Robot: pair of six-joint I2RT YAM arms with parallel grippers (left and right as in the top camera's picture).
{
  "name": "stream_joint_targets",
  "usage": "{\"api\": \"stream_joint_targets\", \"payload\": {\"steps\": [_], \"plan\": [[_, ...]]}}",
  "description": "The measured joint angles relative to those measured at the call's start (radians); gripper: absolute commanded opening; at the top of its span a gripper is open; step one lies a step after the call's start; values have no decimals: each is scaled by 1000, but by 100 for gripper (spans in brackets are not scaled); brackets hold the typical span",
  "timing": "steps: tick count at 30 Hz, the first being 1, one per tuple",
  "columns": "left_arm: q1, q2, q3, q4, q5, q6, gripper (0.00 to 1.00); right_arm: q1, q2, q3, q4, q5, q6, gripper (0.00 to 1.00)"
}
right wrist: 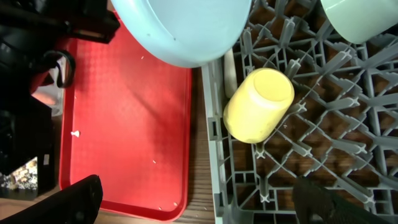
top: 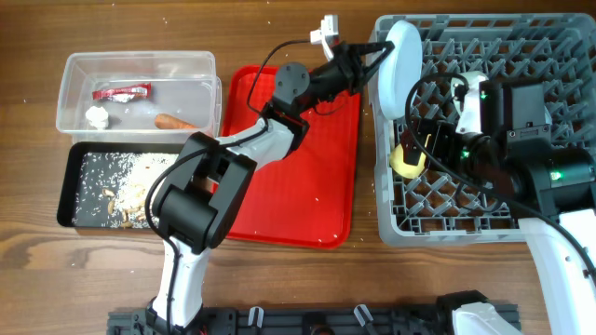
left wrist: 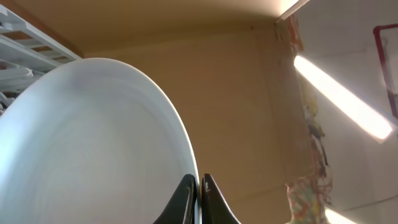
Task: Sort waste into correct bins and load items into the dishwasher rack
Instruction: 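Carry the empty plate to the rack and stand it upright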
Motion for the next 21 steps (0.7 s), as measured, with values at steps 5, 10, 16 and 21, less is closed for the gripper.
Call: {"api": "stream_joint_targets", "payload": {"steps": [5, 10, 16, 21], "plan": [[44, 0, 0, -26, -17, -3, 4, 0, 0, 0, 0, 0, 0, 99], [56, 1, 0, -44, -21, -3, 4, 0, 0, 0, 0, 0, 0, 99], [50, 1, 0, -81, -7, 21, 100, 0, 0, 0, 0, 0, 0, 99], [59, -8, -1, -263, 33, 129, 100, 0, 0, 0, -10, 0, 0, 99]]}}
